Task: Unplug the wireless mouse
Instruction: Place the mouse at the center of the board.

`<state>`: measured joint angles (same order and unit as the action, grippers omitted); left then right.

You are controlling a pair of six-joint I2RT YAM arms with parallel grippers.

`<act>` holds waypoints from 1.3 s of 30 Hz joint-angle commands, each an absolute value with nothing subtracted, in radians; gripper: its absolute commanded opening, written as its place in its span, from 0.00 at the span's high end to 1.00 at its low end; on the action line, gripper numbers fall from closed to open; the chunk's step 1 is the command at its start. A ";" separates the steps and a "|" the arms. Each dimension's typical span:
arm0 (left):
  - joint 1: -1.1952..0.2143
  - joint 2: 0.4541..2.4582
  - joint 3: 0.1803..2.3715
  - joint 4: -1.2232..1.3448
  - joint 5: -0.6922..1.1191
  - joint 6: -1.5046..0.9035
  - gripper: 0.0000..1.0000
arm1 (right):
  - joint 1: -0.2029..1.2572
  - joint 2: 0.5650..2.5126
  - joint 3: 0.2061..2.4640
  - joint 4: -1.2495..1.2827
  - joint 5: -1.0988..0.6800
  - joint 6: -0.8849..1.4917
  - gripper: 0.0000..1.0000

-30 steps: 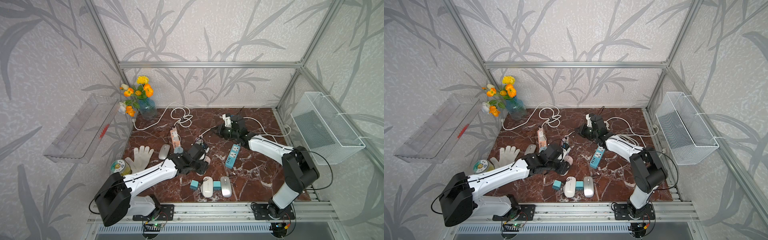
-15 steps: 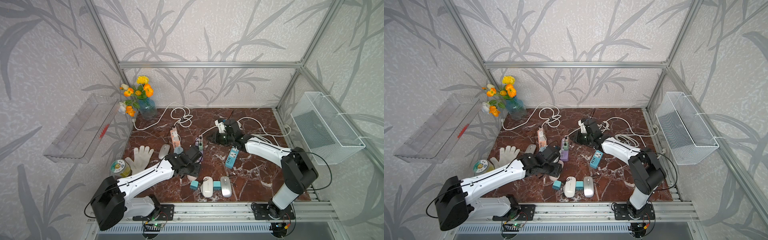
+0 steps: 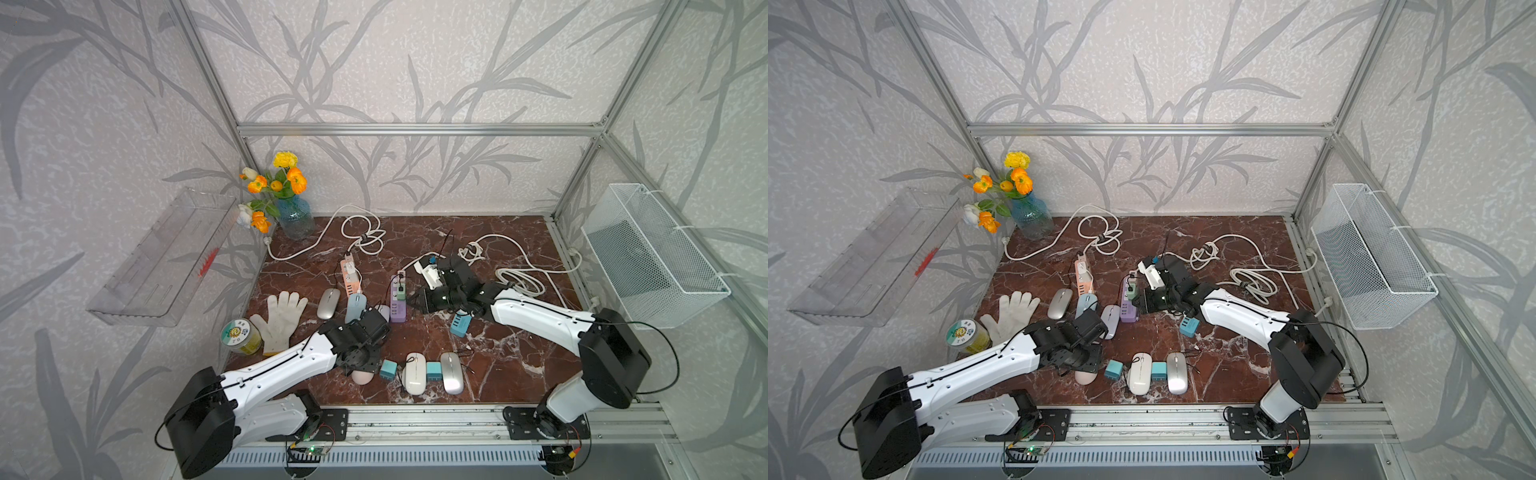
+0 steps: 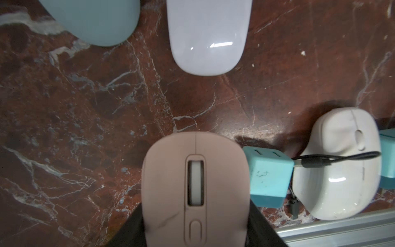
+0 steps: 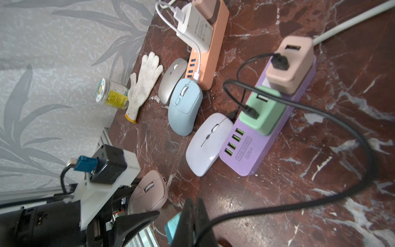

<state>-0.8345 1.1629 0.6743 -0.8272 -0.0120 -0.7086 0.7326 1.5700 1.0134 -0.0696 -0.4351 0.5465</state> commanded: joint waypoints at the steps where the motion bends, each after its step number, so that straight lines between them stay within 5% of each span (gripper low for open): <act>1: -0.829 1.195 0.651 -0.804 0.016 -0.729 1.00 | 0.733 1.530 0.988 -0.092 -0.420 0.519 1.00; 12: -0.831 1.256 0.604 -0.706 0.057 -0.733 1.00 | 0.733 1.502 0.977 -0.099 -0.390 0.522 1.00; 18: -0.845 1.316 0.632 -0.659 0.078 -0.732 0.83 | 0.733 1.498 0.973 -0.106 -0.391 0.519 1.00; 23: -0.847 1.301 0.622 -0.674 0.059 -0.750 0.49 | 0.733 1.492 0.960 -0.110 -0.375 0.517 1.00; 28: -0.847 1.263 0.614 -0.691 0.055 -0.758 0.25 | 0.733 1.495 0.951 -0.106 -0.372 0.523 1.00; 39: -0.847 1.121 0.721 -0.755 -0.085 -0.715 0.24 | 0.732 1.497 0.985 -0.212 -0.262 0.496 1.00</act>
